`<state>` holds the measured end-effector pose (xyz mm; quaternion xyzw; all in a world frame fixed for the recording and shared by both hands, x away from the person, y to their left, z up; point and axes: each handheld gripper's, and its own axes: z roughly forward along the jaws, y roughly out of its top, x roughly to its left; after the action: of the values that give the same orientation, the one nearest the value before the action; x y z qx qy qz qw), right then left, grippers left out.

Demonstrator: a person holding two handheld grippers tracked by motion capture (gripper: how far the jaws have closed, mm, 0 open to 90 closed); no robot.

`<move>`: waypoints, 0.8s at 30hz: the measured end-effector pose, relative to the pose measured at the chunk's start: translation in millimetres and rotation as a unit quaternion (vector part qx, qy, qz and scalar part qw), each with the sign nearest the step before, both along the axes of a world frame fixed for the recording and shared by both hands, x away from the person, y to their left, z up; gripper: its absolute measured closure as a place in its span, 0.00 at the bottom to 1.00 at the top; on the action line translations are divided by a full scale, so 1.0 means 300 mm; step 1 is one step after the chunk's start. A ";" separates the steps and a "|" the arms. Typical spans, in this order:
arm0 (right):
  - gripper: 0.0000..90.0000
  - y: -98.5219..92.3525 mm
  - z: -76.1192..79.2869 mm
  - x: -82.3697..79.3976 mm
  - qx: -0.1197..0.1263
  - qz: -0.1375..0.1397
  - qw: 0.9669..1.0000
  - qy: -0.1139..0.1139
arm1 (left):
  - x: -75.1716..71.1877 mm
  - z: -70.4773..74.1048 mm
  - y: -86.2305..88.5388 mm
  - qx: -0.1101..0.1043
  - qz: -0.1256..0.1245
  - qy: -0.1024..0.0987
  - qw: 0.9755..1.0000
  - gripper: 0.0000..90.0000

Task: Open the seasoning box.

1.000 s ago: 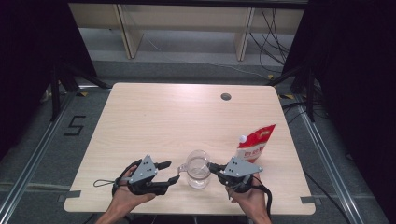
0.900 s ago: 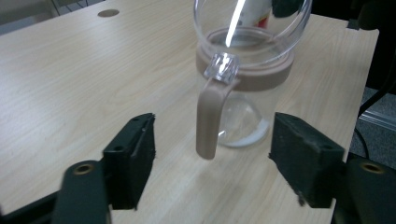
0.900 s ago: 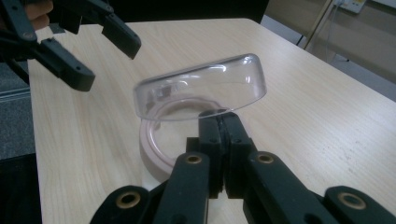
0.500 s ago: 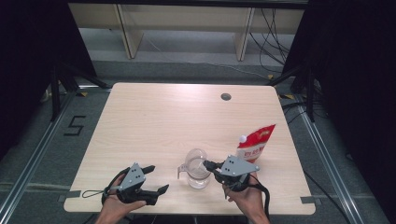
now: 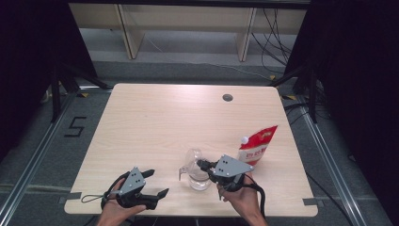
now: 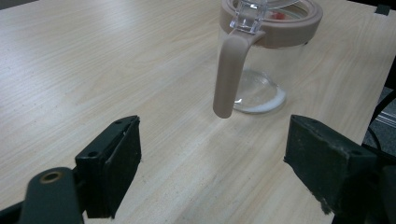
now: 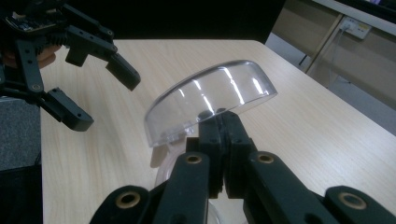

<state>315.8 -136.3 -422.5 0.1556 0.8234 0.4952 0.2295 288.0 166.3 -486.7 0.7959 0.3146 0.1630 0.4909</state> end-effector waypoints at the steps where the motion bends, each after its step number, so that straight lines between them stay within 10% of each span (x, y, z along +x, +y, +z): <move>1: 0.99 0.009 0.005 0.001 -0.001 0.003 1.000 -0.003 | 0.004 0.001 0.004 0.006 -0.006 -0.009 1.000 0.20; 24: 0.97 0.096 0.012 -0.007 -0.009 0.028 1.000 -0.007 | 0.006 0.001 0.008 0.004 -0.001 -0.018 1.000 0.20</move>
<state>313.7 -107.6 -419.0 0.1267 0.8305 0.4948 0.2222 289.7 168.6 -486.6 0.7949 0.3045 0.1780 0.4937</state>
